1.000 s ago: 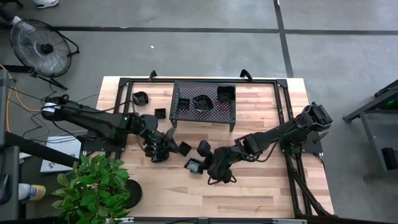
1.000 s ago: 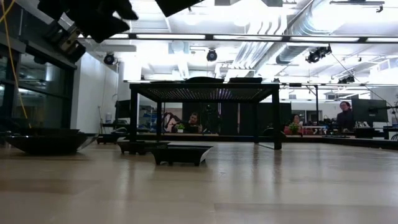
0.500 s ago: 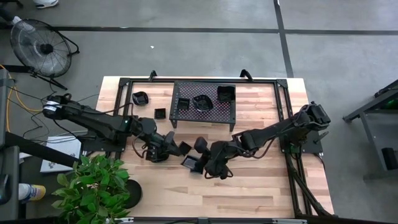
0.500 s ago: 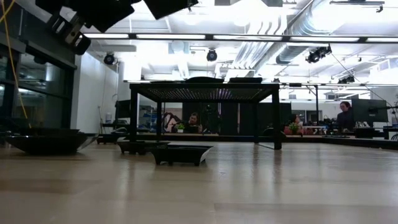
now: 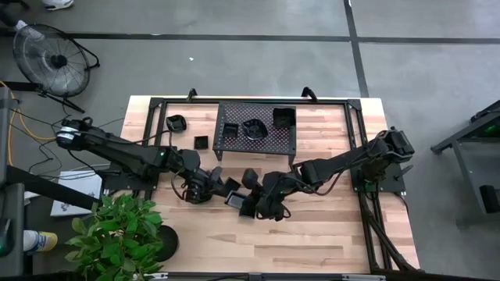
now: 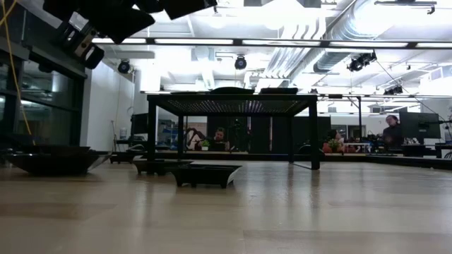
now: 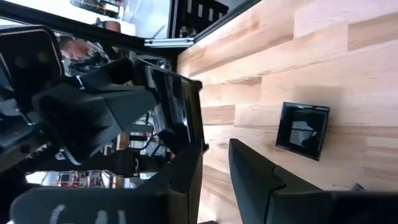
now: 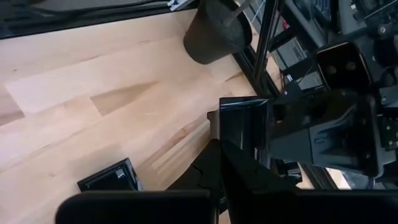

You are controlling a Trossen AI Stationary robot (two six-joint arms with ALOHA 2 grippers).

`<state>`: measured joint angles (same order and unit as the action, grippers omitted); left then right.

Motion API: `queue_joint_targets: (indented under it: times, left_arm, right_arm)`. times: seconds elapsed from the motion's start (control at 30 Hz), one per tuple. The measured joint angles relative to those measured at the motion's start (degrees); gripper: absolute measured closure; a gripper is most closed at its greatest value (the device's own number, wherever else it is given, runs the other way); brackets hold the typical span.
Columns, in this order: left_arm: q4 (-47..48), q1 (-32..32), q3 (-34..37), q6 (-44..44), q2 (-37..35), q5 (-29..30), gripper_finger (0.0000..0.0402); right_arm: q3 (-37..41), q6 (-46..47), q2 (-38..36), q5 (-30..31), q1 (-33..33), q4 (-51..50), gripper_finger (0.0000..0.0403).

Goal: Pick & Place Mini shaped plates
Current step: Stack the square plate on the square plate on the shelf

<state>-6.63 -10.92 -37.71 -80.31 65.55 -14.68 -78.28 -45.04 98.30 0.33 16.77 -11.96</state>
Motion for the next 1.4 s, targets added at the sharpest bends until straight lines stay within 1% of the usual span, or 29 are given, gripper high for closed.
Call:
queue_joint_targets:
  times: [0.37, 0.5, 0.57, 0.7, 0.73, 0.87, 1.0, 1.07, 1.4]
  left_arm:
    - [-1.0, 0.0, 0.0, 0.3, 0.1, 0.0, 0.0325]
    - [-1.0, 0.0, 0.0, 2.0, 0.1, 0.5, 0.0330]
    - [-1.0, 0.0, 0.0, 2.6, 0.1, 0.5, 0.0343]
    - [-1.0, 0.0, 0.0, 2.6, 0.1, -0.1, 0.0389]
    - [-1.0, 0.0, 0.0, 2.6, 0.1, -0.1, 0.0395]
    - [-1.0, 0.0, 0.0, 2.8, 0.1, -0.2, 0.0389]
    - [-0.9, 0.0, 0.0, 2.8, 0.1, -0.5, 0.0399]
    - [-0.9, 0.0, 0.0, 2.8, 0.1, -1.4, 0.0399]
    - [-0.7, 0.0, 0.0, 2.7, 0.1, -1.6, 0.0401]
  right_arm:
    - [0.0, -0.4, 0.0, -0.1, -0.4, 0.3, 0.0403]
    - [0.0, -0.4, 0.0, 0.0, -0.4, 0.3, 0.0403]
    - [0.0, -0.4, 0.0, 0.1, -0.4, 0.4, 0.0403]
    - [0.0, -0.2, 0.0, 0.1, -0.7, 0.4, 0.0403]
    - [0.0, -0.1, 0.0, 0.0, -0.7, 0.4, 0.0403]
    - [0.0, 0.0, 0.0, -0.1, -0.7, 0.4, 0.0403]
    - [0.0, 0.0, 0.0, -0.1, -0.7, 0.4, 0.0403]
    - [0.0, 0.0, 0.0, -0.1, -0.7, 0.4, 0.0403]
    - [0.0, 0.0, 0.0, 0.4, -0.7, 1.1, 0.0402]
